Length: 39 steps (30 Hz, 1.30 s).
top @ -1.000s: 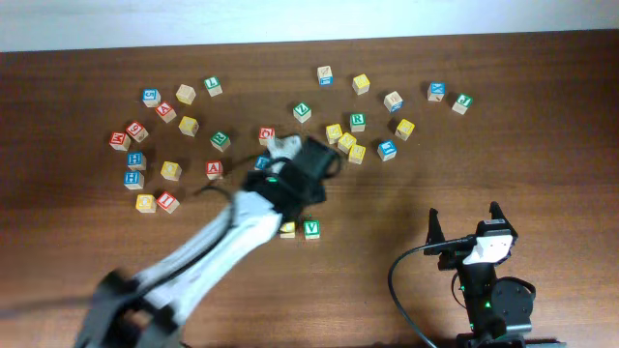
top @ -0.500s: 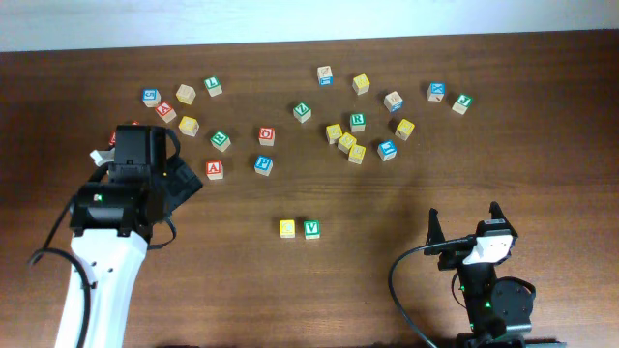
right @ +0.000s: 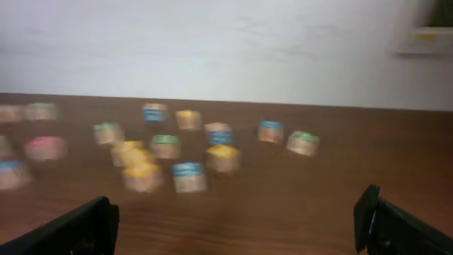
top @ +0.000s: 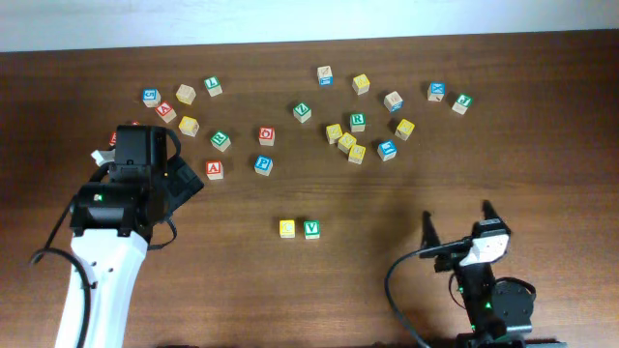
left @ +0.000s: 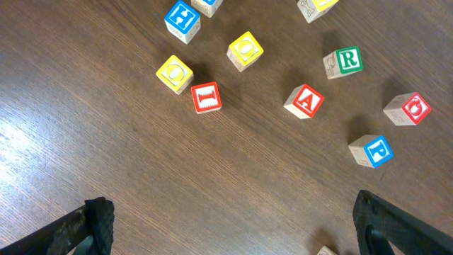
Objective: Spell out CVPR
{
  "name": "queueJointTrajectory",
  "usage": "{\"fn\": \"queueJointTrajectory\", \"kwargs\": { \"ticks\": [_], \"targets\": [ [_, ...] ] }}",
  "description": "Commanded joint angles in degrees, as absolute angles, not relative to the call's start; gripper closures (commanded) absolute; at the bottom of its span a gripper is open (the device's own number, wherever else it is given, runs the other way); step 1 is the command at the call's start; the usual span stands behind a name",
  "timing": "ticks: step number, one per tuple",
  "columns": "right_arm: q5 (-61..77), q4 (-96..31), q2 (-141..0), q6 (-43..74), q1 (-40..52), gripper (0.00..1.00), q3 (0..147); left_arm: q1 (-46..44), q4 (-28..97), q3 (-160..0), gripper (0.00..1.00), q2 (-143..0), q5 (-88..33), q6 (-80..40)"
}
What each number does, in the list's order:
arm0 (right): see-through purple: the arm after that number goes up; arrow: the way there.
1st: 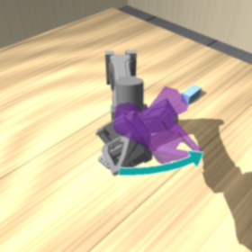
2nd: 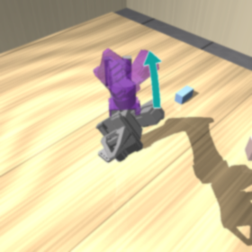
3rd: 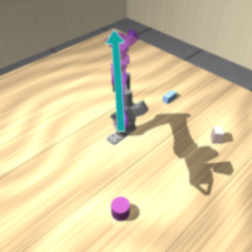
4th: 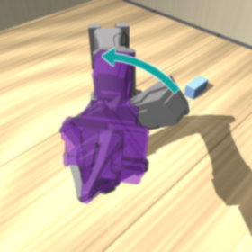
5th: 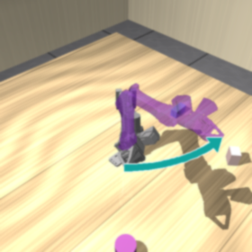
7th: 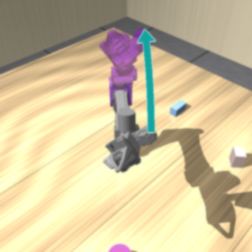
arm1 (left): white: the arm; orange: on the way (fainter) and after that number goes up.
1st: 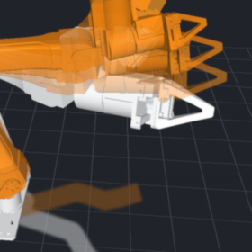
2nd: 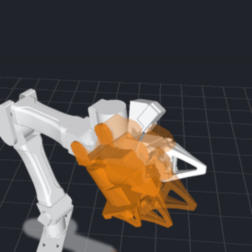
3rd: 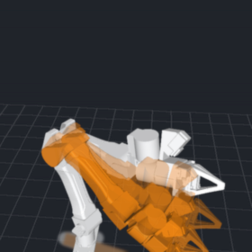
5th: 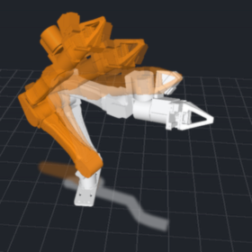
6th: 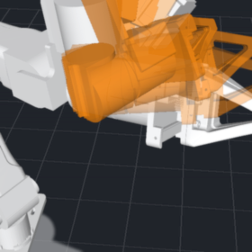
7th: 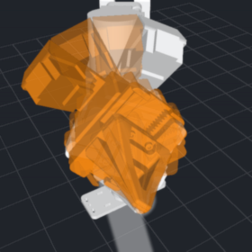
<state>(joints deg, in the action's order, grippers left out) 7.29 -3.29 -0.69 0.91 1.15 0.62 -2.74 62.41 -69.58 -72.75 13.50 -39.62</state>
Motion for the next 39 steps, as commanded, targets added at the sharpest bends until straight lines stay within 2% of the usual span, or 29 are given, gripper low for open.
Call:
{"fn": "queueJointTrajectory", "kwargs": {
  "ticks": [1,4,6,9,12,14,20,23,25,28,34,37,39],
  "targets": [
    [34.46,-1.52,-0.36,4.97,1.13,0.02,0.32,-2.46,62.52,-69.56,0.01,-72.95,13.06,-38.74],
    [55.35,11.7,-0.34,4.97,1.13,0.02,0.32,-2.46,62.52,-69.56,0.01,-72.95,13.06,-38.74],
    [58.94,13.65,-0.36,4.97,1.13,0.02,0.32,-2.46,62.52,-69.56,0.01,-72.95,13.06,-38.74],
    [58.26,18.17,-0.36,5.28,1.1,0.02,0.32,-2.46,62.54,-69.56,0.01,-72.95,13.06,-38.74],
    [51.9,30.63,-0.36,15.73,1.1,0.02,0.32,-2.46,62.52,-69.56,0.01,-72.95,13.06,-38.74],
    [46.39,37.34,-0.36,17.69,1.1,0.02,0.34,-2.46,62.52,-69.56,0.01,-72.95,13.08,-38.74],
    [33.23,37.91,-2.94,13.89,1.1,0.02,8.91,-2.46,62.52,-69.56,0.01,-72.95,13.08,-38.74],
    [32.75,28.93,-11.99,8.36,1.1,0.02,20.18,-2.46,62.54,-69.56,0.01,-72.95,13.08,-38.74],
    [34.06,12.4,-26.28,4.23,1.1,0.02,36.12,-2.46,62.52,-69.56,0.01,-72.95,13.06,-38.74],
    [36.56,-1.56,-39.24,2.09,1.1,0.02,51.09,-2.46,62.52,-69.56,0.01,-72.95,13.08,-38.74],
    [38.57,-48.38,-72.6,-5.58,1.13,0.02,96.01,-2.46,62.52,-69.56,0.01,-72.95,13.06,-38.74],
    [43.72,-60.36,-82.3,-5.54,1.13,0.02,105.82,-2.46,62.54,-69.56,0.01,-72.95,13.06,-38.74],
    [50.89,-62.96,-85.54,-5.52,1.1,0.02,105.82,-2.46,62.52,-69.56,0.01,-72.95,13.06,-38.74]
  ]
}}
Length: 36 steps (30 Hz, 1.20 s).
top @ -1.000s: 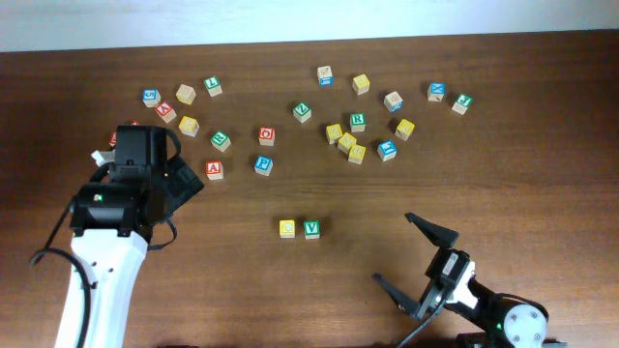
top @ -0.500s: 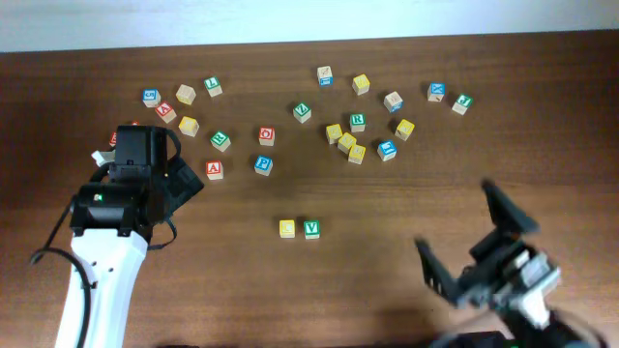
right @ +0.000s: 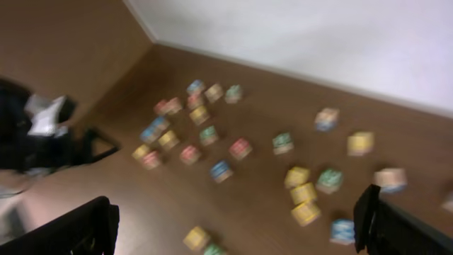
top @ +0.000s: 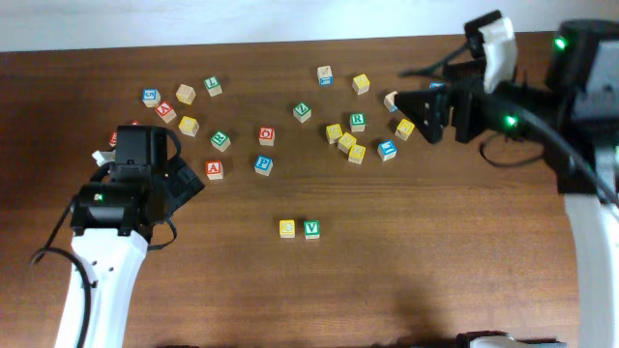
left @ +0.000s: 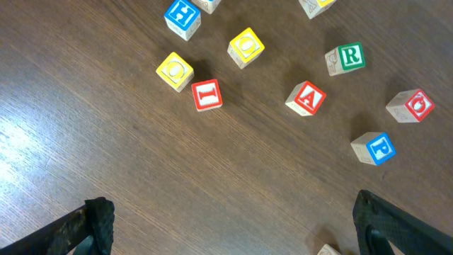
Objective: Spell out CVPR
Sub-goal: 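Reach the right gripper to the blue P block and grasp it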
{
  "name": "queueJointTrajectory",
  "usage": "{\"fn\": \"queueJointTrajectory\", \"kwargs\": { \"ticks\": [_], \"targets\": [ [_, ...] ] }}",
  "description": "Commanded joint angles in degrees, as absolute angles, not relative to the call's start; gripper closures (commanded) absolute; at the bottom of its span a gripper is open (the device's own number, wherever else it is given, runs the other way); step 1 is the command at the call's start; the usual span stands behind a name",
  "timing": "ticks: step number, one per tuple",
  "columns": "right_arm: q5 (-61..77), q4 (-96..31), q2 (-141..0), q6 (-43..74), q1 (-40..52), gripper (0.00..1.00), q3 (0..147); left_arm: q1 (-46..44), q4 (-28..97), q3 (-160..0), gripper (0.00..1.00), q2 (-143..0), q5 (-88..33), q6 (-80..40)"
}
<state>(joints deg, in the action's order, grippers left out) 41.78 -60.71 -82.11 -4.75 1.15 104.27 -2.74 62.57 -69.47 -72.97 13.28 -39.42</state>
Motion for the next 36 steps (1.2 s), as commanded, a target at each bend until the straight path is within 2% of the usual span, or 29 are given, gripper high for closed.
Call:
{"fn": "queueJointTrajectory", "kwargs": {
  "ticks": [1,5,7,10,13,17,25,27,31,33,36],
  "targets": [
    [54.22,-64.03,-87.09,-5.34,1.1,0.02,105.82,-2.46,62.54,-69.56,0.01,-72.95,13.06,-38.74],
    [58.7,-67.13,-92.71,-5.1,1.54,0.02,105.82,-2.46,62.54,-69.56,0.01,-72.95,13.06,-38.74],
    [49.36,-67.02,-94.04,-0.86,3.53,0.02,105.82,-2.46,62.52,-69.56,0.01,-72.95,13.06,-38.74],
    [24.18,-67.05,-94.26,9.26,9.43,0.02,105.82,-2.44,62.52,-69.56,0.01,-72.95,13.08,-38.74],
    [16.58,-66.92,-94.61,13.26,13.04,0.02,105.82,-2.46,62.52,-69.56,0.01,-72.95,13.06,-38.74],
    [15.81,-70.13,-97.58,14.02,13.13,0.02,105.82,-2.46,62.54,-69.56,0.01,-72.95,13.08,-38.74],
    [16.4,-67.85,-99.9,14.15,16.23,0.02,105.16,-2.46,62.52,-69.56,0.01,-72.95,13.08,-38.74],
    [12.49,-67.26,-102.04,19.38,17.21,0.01,105.16,-2.46,62.59,-69.56,0.01,-72.95,13.08,-38.74],
    [9.63,-66.17,-107.77,26.22,17.34,0.08,105.16,-2.46,62.63,-69.56,0.01,-72.95,13.08,-38.74],
    [9.58,-65.21,-111.72,29.52,17.23,0.18,105.16,-2.46,62.65,-69.56,0.01,-72.95,13.08,-38.74],
    [9.61,-62.74,-114.59,29.45,17.37,0.18,105.12,-2.46,62.65,-69.56,0.01,-72.95,13.08,-38.74]
  ]
}}
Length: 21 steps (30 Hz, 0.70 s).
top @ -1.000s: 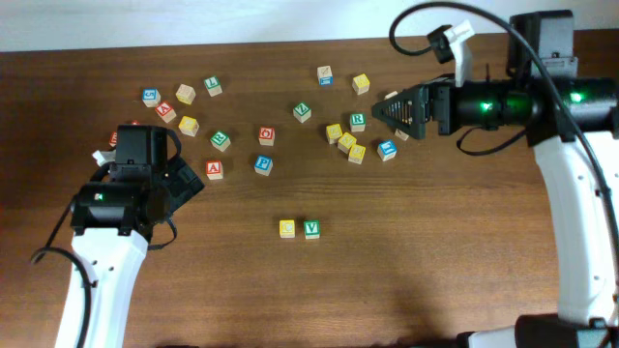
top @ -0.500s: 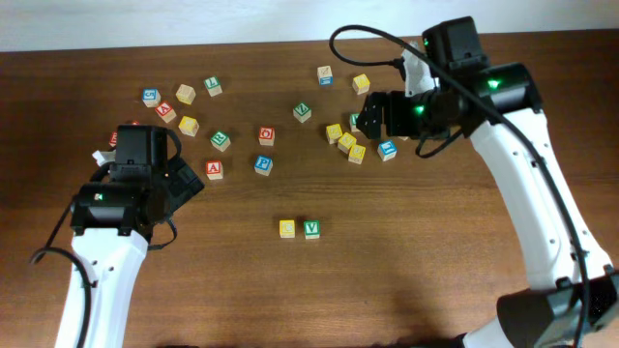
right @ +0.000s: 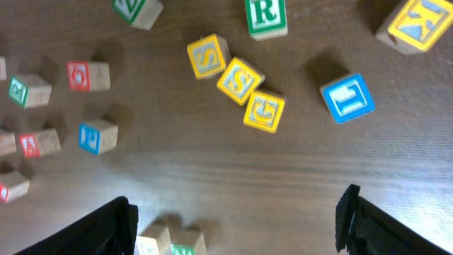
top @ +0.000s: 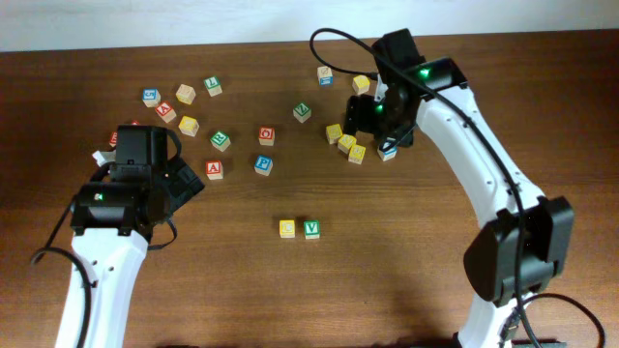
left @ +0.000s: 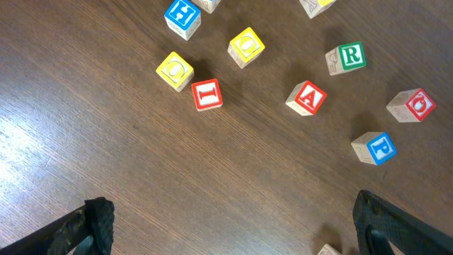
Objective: Spell out CVPR
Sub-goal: 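Reach the right gripper to the blue P block and grasp it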
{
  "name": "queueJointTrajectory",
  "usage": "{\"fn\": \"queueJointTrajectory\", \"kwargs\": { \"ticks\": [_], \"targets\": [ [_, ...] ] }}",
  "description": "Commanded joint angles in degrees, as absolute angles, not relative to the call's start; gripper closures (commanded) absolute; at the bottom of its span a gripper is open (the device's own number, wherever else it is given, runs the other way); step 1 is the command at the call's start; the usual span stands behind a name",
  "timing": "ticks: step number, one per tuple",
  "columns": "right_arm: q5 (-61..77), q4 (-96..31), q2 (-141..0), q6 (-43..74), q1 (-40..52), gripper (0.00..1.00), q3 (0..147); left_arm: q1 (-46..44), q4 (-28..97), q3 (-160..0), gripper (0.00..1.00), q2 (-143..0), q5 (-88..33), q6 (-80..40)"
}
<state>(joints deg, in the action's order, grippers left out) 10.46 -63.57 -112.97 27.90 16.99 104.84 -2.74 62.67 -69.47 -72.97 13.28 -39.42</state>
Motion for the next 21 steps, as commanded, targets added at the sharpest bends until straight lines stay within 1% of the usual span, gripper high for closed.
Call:
{"fn": "queueJointTrajectory", "kwargs": {
  "ticks": [1,6,10,16,17,21],
  "targets": [
    [9.37,-62.46,-115.07,29.43,17.34,0.17,105.1,-2.44,62.65,-69.56,0.01,-72.95,13.08,-38.74],
    [8.36,-62.11,-116.57,29.43,17.37,0.17,105.1,-2.46,62.65,-69.56,0.01,-72.95,13.08,-38.74],
    [10.5,-61.45,-116.75,29.41,19.11,0.18,105.1,-2.46,62.65,-69.56,0.01,-72.95,13.08,-38.74],
    [10.46,-56.07,-118.56,29.23,26.81,0.17,105.06,-2.46,62.65,-69.56,0.01,-72.95,13.08,-38.74],
    [10.46,-54.26,-119.07,29.85,28.16,0.17,105.06,-2.46,62.65,-69.56,0.01,-72.95,13.08,-38.74],
    [8.14,-48.01,-121.19,41.15,32.93,0.17,105.06,-2.46,62.65,-69.56,0.01,-72.95,13.08,-38.74]
  ]
}}
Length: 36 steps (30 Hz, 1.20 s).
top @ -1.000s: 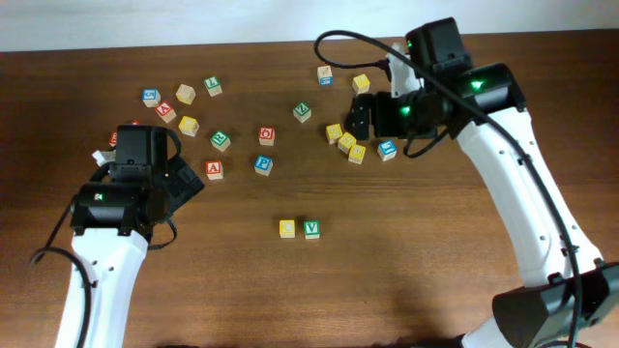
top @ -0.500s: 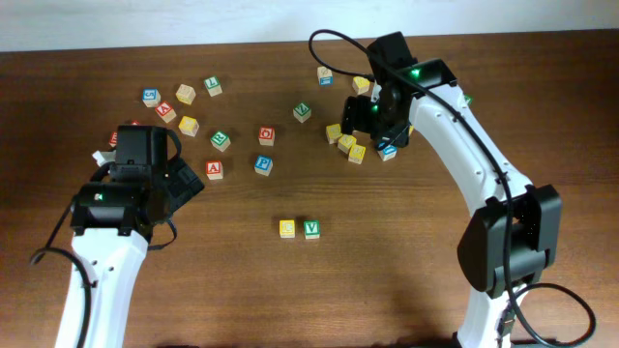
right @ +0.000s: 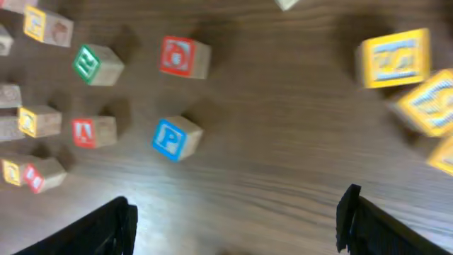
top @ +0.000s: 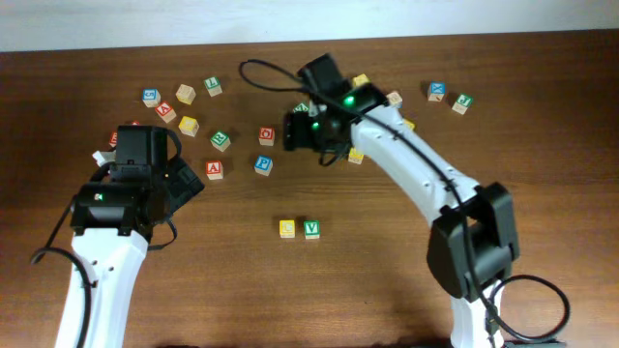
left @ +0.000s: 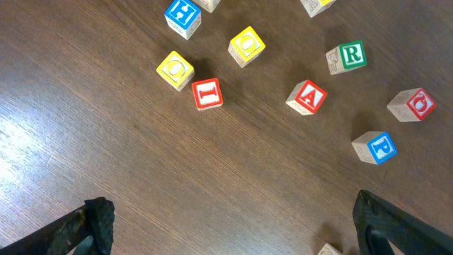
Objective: Spell out CVPR
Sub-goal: 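Reach the right gripper to the blue P block and grasp it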
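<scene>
A yellow C block point(top: 287, 228) and a green V block point(top: 311, 228) sit side by side at the front middle of the table. The blue P block point(top: 263, 164) point(right: 175, 139) point(left: 374, 148) lies alone behind them to the left. A green R block point(top: 221, 141) point(left: 345, 58) point(right: 97, 64) lies further left. My right gripper point(top: 311, 138) point(right: 237, 223) hangs open and empty above the table, just right of the P block. My left gripper point(top: 186, 180) point(left: 233, 227) is open and empty, left of the P block.
Other letter blocks are scattered along the back: a red A point(top: 214, 170), a red O point(top: 266, 135), a red I point(left: 207, 93), yellow ones point(right: 393, 58) under my right arm, and a few at the far right point(top: 437, 91).
My right gripper has moved left, from over the yellow S and G blocks to beside the red O and blue P. The left arm and all blocks are unchanged.
My right arm was first folded low at the front right, facing the blocks. Then it was raised at the back right, then over the right-hand cluster, and now near the P block. It stayed open throughout. My left arm kept still, with C and V in place.
</scene>
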{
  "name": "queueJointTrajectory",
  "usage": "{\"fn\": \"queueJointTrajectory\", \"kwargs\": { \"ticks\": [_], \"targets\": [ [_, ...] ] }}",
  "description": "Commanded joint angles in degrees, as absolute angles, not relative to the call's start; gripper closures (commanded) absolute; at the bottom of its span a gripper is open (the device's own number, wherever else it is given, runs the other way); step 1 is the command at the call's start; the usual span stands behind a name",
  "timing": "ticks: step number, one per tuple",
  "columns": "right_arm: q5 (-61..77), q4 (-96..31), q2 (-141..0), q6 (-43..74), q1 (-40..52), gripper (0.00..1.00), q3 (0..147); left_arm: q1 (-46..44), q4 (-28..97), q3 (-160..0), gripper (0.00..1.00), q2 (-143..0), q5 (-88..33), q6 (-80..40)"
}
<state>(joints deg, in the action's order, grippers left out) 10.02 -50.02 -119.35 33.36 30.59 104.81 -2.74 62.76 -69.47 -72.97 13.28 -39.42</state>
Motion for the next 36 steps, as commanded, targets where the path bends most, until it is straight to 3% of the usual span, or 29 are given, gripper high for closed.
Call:
{"fn": "queueJointTrajectory", "kwargs": {
  "ticks": [1,11,22,27,33,36],
  "targets": [
    [6.59,-45.58,-122.45,43.77,34.63,0.17,105.06,-2.46,62.65,-69.56,0.01,-72.95,13.08,-38.74],
    [0.58,-35.75,-130.91,51.16,40.51,0.24,105.06,-2.46,62.65,-69.56,0.01,-72.95,13.06,-38.74],
    [-5.23,-38.61,-134.63,49.91,40.47,0.48,105.08,-2.46,62.65,-69.56,0.01,-72.95,13.08,-38.74],
    [-5.21,-43.83,-133.49,46.72,39.68,0.48,106.17,-2.46,62.65,-69.56,0.01,-72.95,13.08,-38.74],
    [-1.13,-44.12,-132.49,46.78,39.79,0.33,108.27,-2.46,62.67,-69.56,0.01,-72.95,13.08,-38.74],
    [-1.06,-43.53,-132.64,46.81,39.86,0.33,108.22,-2.46,62.67,-69.56,0.01,-72.95,13.08,-38.74]
  ]
}}
